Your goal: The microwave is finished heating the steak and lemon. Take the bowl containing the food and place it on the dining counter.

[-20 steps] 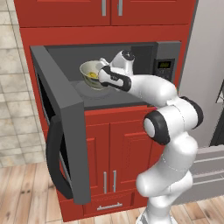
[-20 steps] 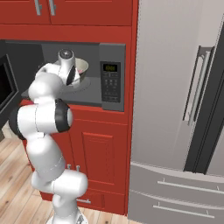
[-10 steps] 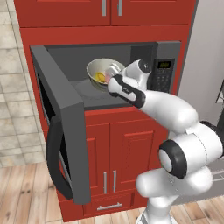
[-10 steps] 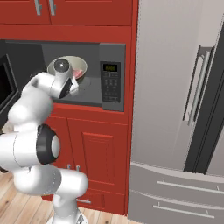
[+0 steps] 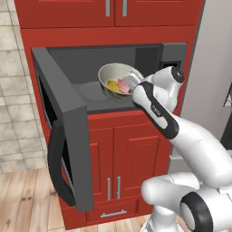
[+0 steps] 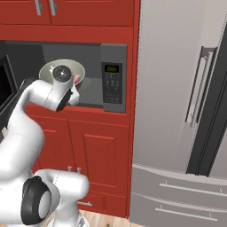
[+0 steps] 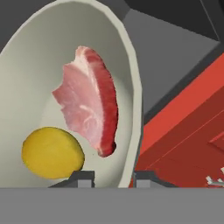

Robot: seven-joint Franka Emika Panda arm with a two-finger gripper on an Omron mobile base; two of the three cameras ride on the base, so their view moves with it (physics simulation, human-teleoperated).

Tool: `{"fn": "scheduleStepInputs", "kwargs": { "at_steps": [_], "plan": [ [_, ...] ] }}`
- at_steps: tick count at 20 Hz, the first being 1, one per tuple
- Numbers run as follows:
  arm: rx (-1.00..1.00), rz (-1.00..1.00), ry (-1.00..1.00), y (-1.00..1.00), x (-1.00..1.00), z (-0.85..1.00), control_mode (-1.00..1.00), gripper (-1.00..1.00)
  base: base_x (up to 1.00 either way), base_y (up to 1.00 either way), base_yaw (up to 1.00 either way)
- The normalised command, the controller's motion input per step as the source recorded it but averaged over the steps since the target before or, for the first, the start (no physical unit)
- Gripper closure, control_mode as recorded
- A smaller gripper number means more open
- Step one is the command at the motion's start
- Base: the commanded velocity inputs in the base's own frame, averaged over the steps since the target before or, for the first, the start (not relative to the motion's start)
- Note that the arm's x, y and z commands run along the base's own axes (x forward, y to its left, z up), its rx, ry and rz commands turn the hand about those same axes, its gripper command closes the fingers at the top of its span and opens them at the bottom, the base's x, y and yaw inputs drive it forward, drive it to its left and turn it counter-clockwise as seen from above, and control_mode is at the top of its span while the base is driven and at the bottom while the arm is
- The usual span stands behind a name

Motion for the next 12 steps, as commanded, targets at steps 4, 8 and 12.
{"fn": "scheduleStepInputs", "kwargs": {
  "at_steps": [4, 8, 12],
  "plan": [
    [-0.14, 0.12, 0.14, -0.19, -1.00, 0.12, -1.00, 1.00, 0.00, 0.00, 0.00],
    [-0.15, 0.02, 0.02, -0.23, -0.96, -0.02, -1.00, 1.00, 0.00, 0.00, 0.00],
    [0.00, 0.00, -0.01, 0.00, -0.19, 0.00, -1.00, 1.00, 0.00, 0.00, 0.00]
  ]
}}
